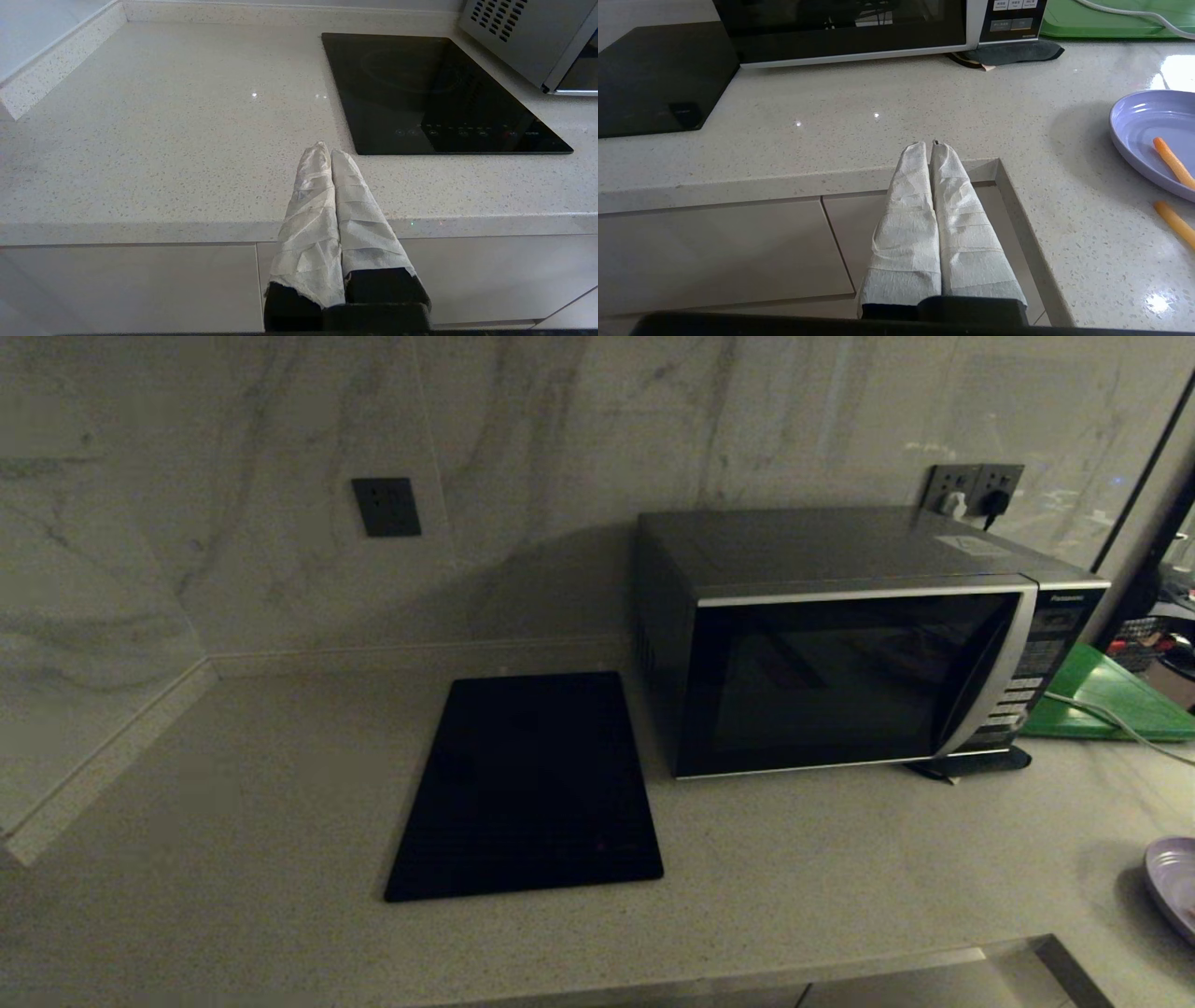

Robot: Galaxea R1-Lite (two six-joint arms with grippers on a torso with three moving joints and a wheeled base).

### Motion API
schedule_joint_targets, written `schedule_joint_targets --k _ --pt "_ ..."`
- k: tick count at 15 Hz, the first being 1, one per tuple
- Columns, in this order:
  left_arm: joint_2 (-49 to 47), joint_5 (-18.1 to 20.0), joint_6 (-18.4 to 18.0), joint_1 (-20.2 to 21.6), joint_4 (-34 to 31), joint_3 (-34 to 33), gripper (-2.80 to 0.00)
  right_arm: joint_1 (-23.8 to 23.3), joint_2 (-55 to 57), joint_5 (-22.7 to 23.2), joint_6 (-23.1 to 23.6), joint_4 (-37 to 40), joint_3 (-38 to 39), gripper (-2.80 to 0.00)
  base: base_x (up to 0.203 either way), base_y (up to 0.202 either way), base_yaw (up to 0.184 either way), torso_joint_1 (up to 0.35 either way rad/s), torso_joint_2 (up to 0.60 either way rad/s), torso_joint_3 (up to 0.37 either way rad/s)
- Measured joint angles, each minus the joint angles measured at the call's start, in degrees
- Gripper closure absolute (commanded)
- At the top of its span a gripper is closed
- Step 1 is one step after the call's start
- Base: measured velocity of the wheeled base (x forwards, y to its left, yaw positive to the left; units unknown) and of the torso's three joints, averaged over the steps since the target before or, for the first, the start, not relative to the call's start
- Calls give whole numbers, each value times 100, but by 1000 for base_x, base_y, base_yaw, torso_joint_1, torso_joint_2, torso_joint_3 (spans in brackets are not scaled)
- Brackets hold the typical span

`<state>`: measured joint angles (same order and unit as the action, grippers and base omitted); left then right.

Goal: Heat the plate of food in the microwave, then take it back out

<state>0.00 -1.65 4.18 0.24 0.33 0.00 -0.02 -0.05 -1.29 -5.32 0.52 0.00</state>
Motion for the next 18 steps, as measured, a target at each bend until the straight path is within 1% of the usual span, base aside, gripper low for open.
schedule_joint_targets --k 18 --pt "0 0 0 0 0 0 0 2 2 -5 0 -1 0 0 0 0 0 0 0 0"
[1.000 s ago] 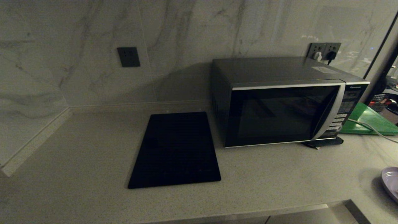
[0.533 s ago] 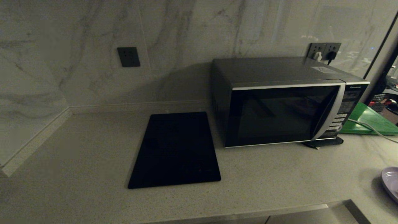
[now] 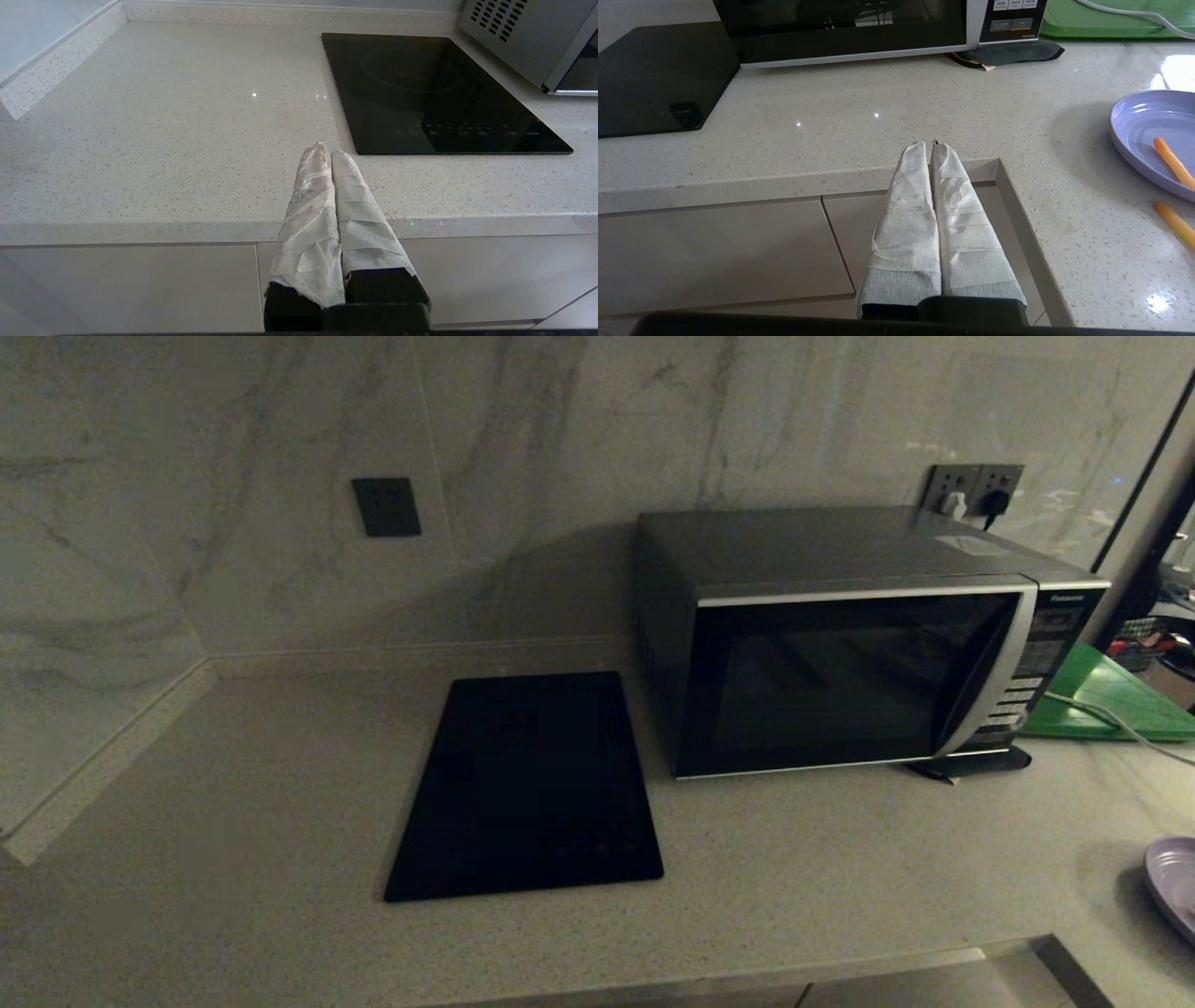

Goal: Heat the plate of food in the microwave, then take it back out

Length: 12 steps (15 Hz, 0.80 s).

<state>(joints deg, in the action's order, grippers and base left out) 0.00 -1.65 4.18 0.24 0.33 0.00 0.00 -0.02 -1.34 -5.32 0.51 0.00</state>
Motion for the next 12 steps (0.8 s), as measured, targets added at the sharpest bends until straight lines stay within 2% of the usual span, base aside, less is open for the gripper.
schedule_joint_targets --k 12 --pt "0 2 0 0 -2 0 0 0 0 5 -4 1 0 0 0 0 0 0 0 0"
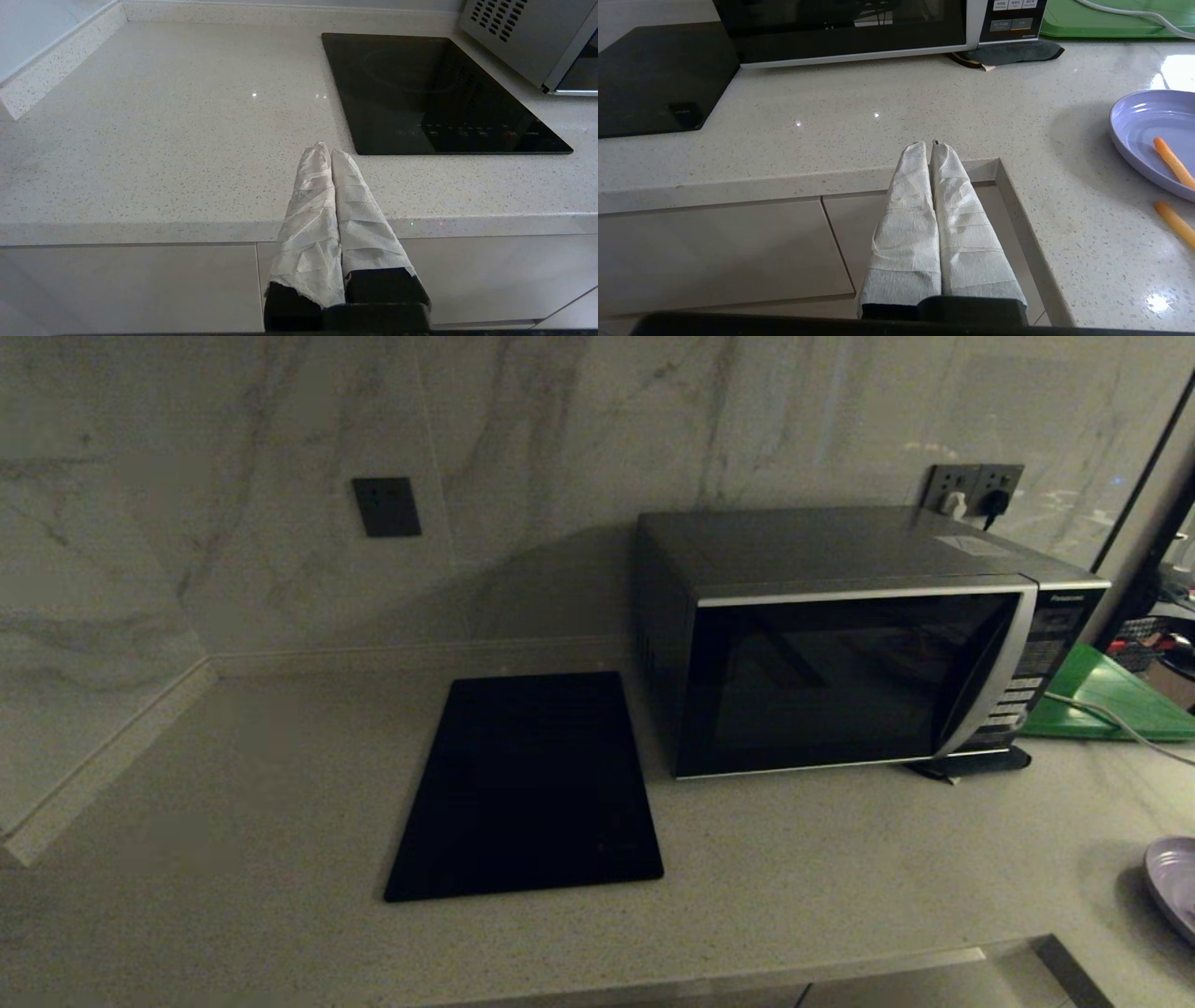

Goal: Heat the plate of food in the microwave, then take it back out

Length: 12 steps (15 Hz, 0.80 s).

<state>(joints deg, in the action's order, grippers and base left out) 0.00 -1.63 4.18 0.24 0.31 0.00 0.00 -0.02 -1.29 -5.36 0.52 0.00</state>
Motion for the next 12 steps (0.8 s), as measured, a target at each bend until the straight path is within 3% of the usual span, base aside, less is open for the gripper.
schedule_joint_targets --k 12 --pt "0 1 -2 0 2 0 0 0 -1 -1 4 0 0 0 0 0 0 0 0 0"
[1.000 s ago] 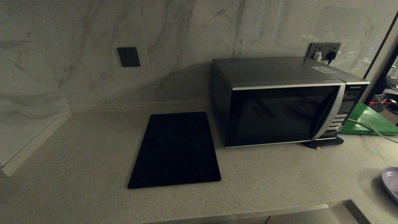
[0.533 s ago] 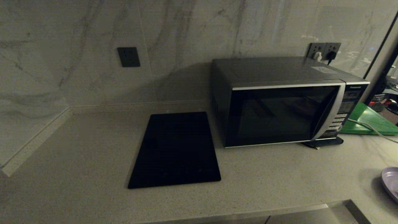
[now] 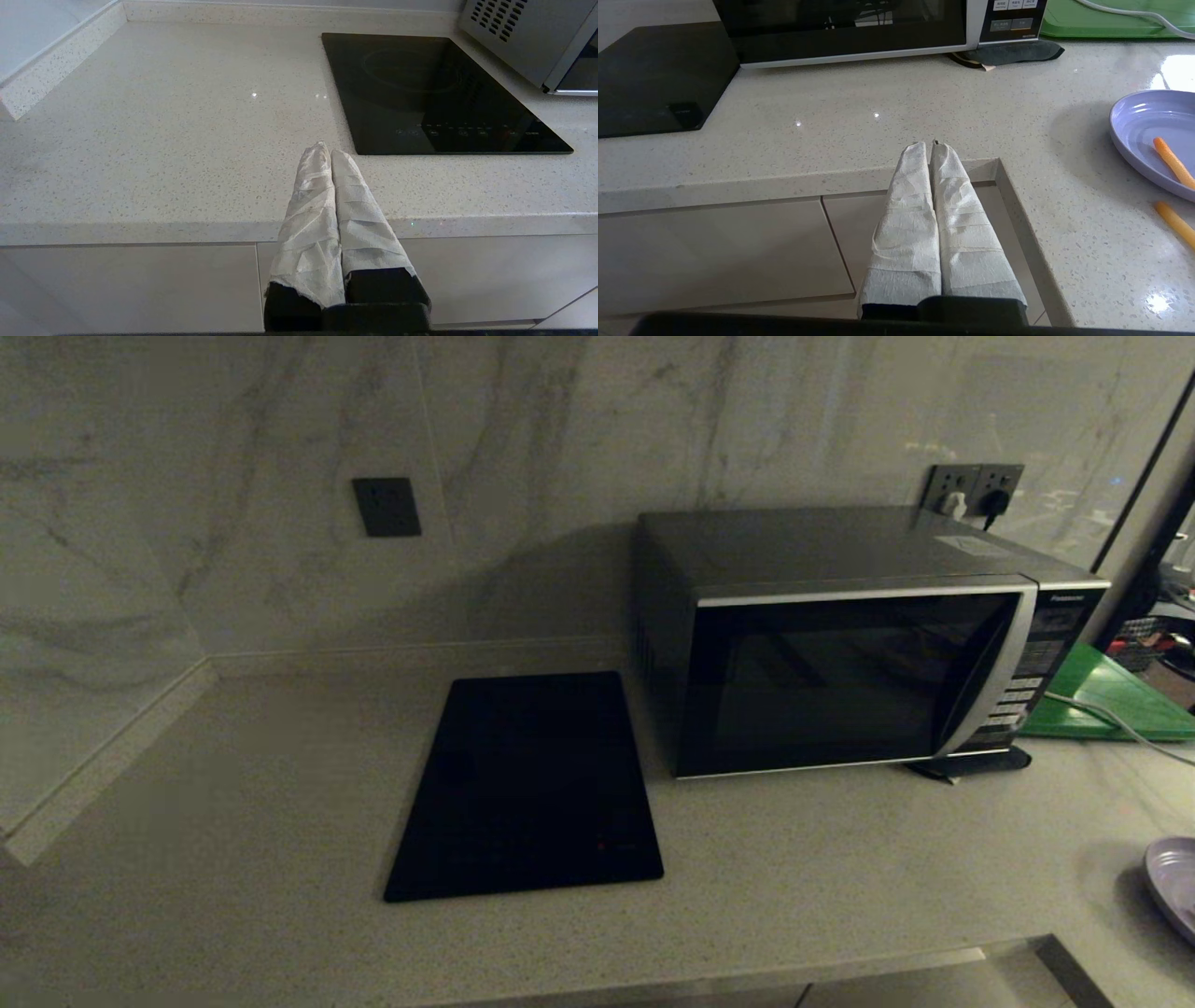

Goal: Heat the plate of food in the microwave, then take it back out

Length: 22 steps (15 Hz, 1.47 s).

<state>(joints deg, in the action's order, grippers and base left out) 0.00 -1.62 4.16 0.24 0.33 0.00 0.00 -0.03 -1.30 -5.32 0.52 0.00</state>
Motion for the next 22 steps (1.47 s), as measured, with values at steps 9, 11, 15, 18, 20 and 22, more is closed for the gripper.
schedule_joint_targets --k 9,11,15,18,20,22 --pt "0 -2 3 0 -2 0 0 0 1 0 -2 0 0 0 0 0 0 0 0 0" --pt "0 -2 2 0 0 0 0 0 1 -1 -2 0 0 0 0 0 0 0 0 0" --pt "0 -2 2 0 0 0 0 0 1 1 -1 0 0 0 0 0 0 0 0 0" --pt "0 0 4 0 0 0 0 0 1 -1 -2 0 0 0 0 0 0 0 0 0" --pt "0 -5 3 0 0 0 0 0 1 -1 -2 0 0 0 0 0 0 0 0 0" --pt "0 -4 4 0 -2 0 0 0 1 1 0 0 0 0 0 0 0 0 0 0"
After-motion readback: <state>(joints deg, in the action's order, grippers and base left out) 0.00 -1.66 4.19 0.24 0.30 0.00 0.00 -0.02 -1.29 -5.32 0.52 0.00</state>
